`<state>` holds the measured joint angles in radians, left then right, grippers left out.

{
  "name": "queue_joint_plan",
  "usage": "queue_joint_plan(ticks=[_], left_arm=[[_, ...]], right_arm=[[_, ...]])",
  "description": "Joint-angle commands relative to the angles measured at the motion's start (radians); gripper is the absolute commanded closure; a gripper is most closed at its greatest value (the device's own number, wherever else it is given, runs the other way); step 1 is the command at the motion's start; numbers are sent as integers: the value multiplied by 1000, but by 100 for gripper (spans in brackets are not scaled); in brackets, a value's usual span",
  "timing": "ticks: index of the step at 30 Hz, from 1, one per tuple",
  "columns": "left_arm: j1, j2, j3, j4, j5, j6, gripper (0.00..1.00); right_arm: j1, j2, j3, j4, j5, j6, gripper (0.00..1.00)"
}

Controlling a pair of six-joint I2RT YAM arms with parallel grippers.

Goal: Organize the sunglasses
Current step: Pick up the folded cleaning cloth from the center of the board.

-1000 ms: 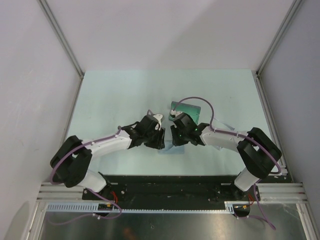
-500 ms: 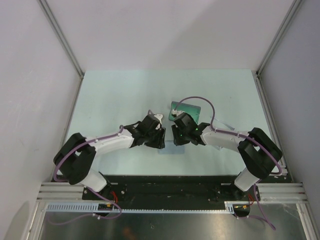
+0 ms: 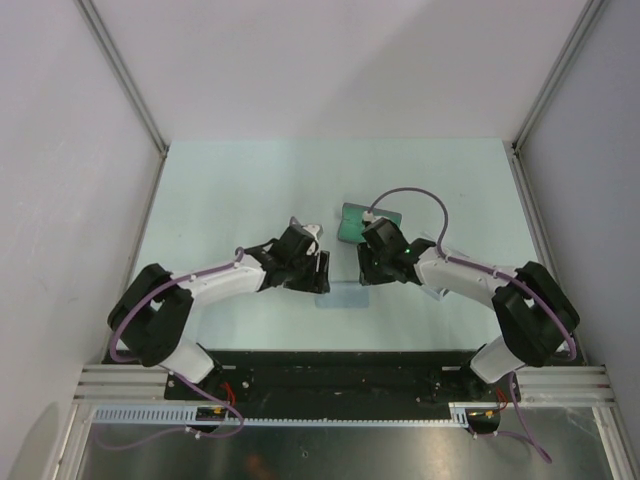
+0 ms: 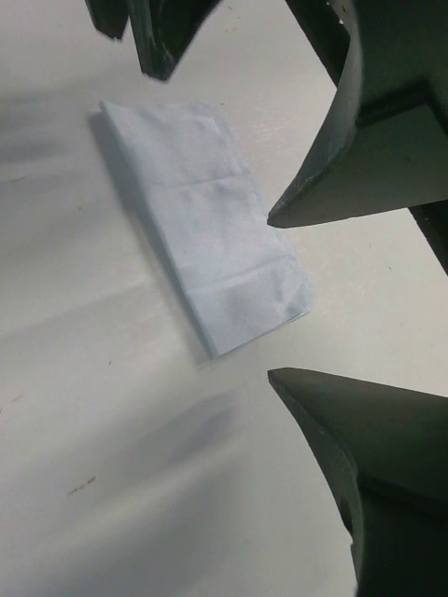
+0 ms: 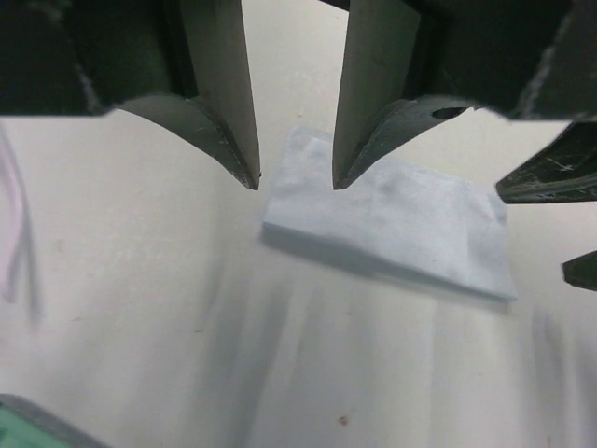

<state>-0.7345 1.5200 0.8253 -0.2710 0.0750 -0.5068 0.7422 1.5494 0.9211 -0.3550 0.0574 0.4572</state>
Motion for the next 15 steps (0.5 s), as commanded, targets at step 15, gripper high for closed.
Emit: queue_joint_plan(ticks=[15], left_arm=[[60,6,-29,-17,152,-219,44]], right_arm=[[-46,-23,7,-108,-45,133,57]])
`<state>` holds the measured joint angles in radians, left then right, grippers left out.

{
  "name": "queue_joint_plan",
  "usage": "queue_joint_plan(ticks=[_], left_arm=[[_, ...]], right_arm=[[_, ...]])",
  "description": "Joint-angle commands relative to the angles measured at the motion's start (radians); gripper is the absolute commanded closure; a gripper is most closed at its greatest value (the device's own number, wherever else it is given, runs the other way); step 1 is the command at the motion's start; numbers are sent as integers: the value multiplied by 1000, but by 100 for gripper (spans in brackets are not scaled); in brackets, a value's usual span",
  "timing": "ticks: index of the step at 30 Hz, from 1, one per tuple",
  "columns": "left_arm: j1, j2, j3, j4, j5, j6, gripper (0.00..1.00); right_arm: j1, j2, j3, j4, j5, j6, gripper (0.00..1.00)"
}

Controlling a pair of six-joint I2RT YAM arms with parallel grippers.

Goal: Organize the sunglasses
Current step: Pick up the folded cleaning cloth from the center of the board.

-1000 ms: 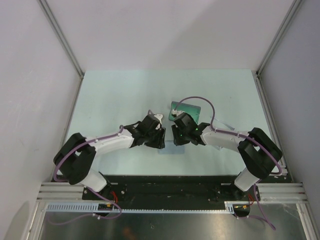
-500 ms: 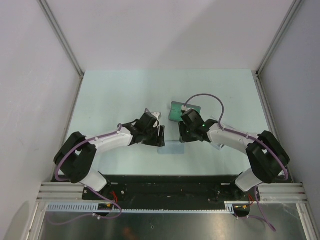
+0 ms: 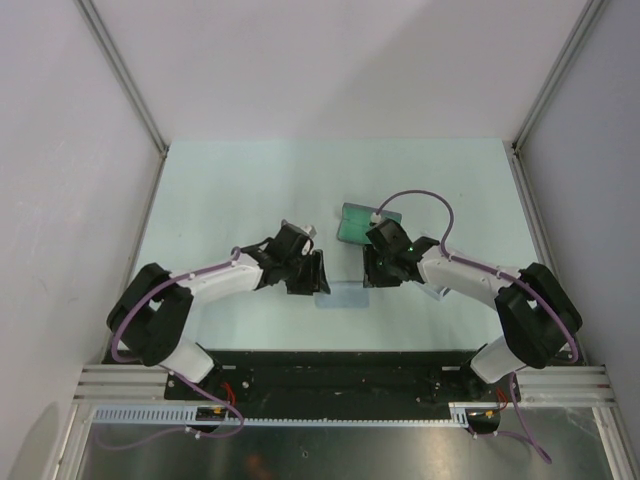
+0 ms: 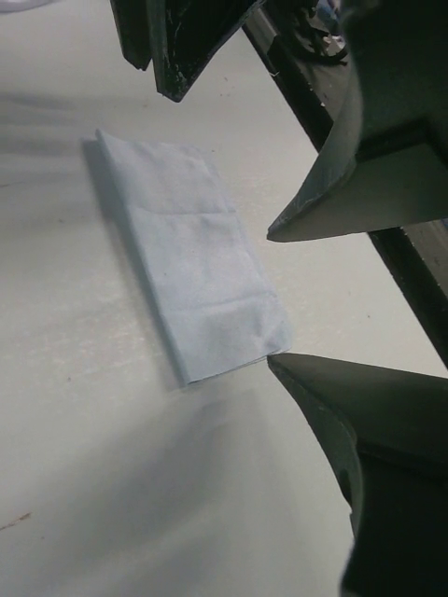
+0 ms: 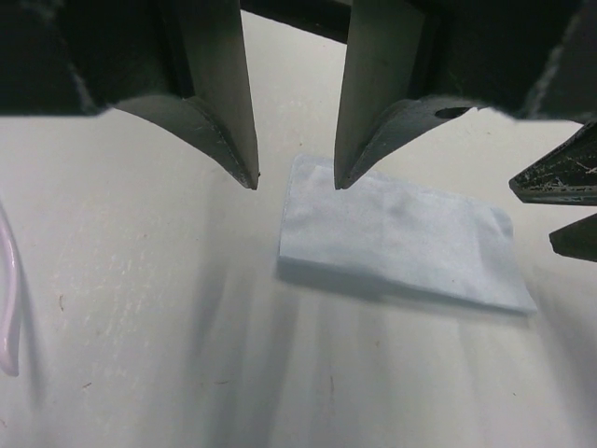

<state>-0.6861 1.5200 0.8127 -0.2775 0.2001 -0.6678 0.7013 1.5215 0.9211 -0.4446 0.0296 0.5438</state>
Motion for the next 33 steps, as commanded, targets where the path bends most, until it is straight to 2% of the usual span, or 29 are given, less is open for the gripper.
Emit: queue_joint_plan(ticks=[1,23,33], left_arm=[[11,8,-21,-12,21,-59,44],[11,48,-41,-17,-60,-65,46],[11,52,-41,-17,-65,-72,47]], right_arm=[[-5,9,7,-20,-17,47,57],[0,80,-36,29,-36,64,57],[50,120,-41,75,15,59,58]])
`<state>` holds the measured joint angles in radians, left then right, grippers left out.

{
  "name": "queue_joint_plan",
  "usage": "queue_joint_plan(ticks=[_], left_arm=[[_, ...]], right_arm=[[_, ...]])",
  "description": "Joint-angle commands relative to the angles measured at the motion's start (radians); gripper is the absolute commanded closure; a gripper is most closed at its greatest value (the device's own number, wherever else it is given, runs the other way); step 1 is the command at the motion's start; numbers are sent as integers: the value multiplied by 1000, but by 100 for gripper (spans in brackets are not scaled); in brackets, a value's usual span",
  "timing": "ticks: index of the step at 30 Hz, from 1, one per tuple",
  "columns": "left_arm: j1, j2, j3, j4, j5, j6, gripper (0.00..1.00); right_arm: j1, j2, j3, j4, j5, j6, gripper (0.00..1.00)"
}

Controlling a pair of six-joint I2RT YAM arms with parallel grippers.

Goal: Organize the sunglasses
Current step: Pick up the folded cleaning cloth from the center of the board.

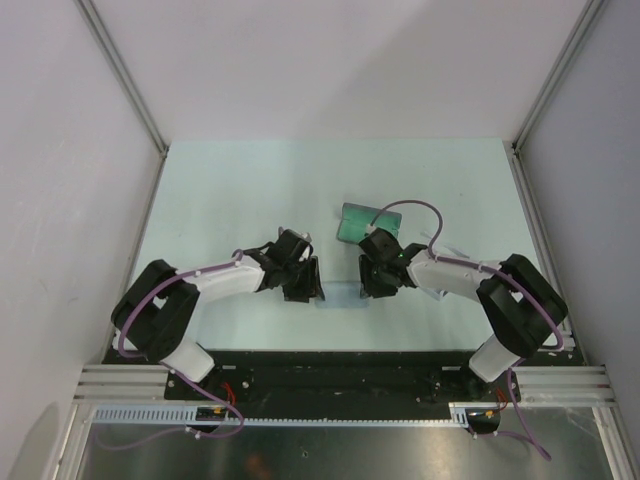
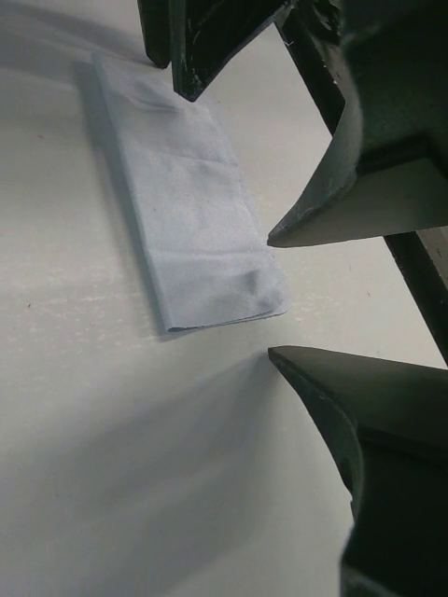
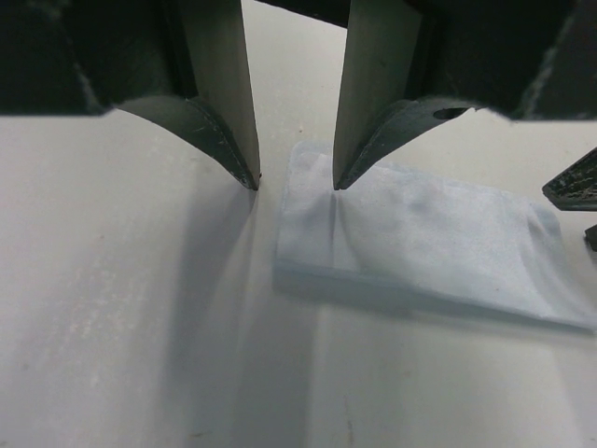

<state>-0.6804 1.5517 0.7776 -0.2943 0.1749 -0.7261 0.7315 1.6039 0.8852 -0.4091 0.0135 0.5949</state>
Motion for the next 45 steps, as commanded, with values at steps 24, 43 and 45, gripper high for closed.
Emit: queue_joint_plan(ticks=[24,43,45], left_arm=[[4,24,-5,0,-38,-4,48],[4,15,3,1,-38,-10,48],[2,25,9,1,-38,-16,48]], right_arm=[[37,44,-6,32,66,25,67],[36,51,-6,36,59,28,87],[37,53,-5,36,60,29,87]])
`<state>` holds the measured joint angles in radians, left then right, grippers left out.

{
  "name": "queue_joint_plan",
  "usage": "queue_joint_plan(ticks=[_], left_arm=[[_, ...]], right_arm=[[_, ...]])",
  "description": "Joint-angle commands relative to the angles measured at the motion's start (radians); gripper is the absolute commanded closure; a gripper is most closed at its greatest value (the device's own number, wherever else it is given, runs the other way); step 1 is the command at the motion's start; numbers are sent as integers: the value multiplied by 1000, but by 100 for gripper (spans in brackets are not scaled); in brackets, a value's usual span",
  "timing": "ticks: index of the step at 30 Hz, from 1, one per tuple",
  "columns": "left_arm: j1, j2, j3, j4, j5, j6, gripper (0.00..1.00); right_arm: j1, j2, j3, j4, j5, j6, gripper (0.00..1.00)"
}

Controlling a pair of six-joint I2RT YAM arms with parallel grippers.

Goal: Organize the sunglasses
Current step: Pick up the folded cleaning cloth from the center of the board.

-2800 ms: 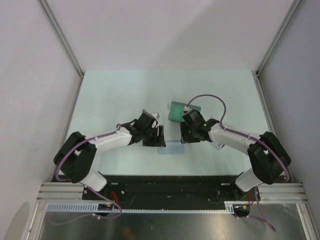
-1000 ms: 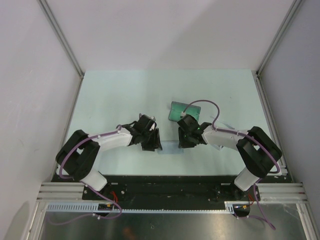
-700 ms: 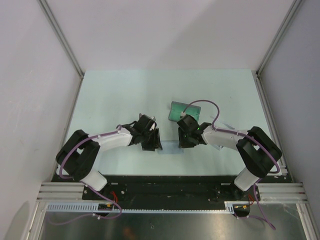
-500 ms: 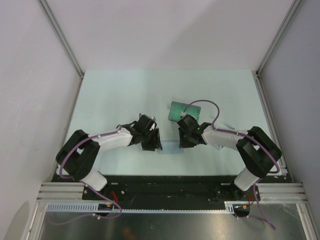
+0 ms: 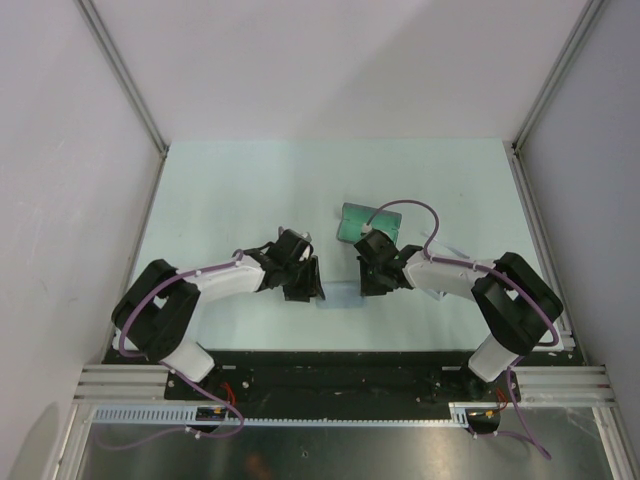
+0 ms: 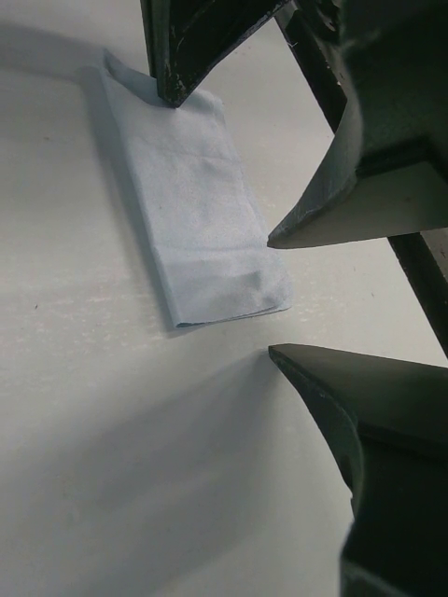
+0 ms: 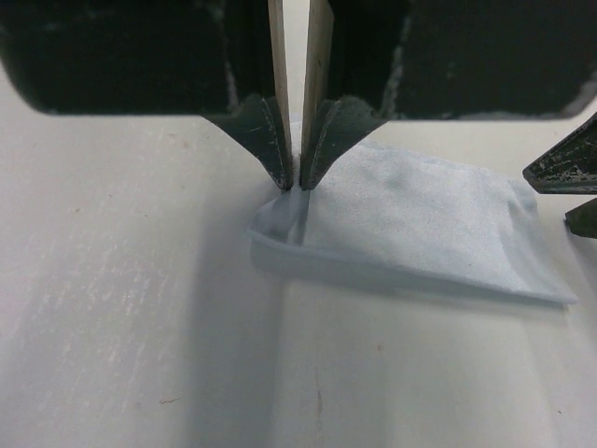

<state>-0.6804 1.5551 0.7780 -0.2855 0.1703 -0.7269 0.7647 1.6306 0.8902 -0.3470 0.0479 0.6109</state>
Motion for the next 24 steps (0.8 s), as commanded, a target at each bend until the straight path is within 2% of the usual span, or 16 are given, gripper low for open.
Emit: queue_joint_plan(ticks=[1,8,17,24], left_arm=[[1,26,10,-6,-32,-26,48],[-5,62,52,-9,-46,-77,60],[-19,82,61,-7,-63,-88,66],[-28,109,67,-9,-69,-80,66]], right_arm=[[4,26,-10,-23,27,13,87],[4,29,-10,-21,26,15,87],[4,26,-11,-20,23,10,87],[4,28,-10,-14,18,7,87]])
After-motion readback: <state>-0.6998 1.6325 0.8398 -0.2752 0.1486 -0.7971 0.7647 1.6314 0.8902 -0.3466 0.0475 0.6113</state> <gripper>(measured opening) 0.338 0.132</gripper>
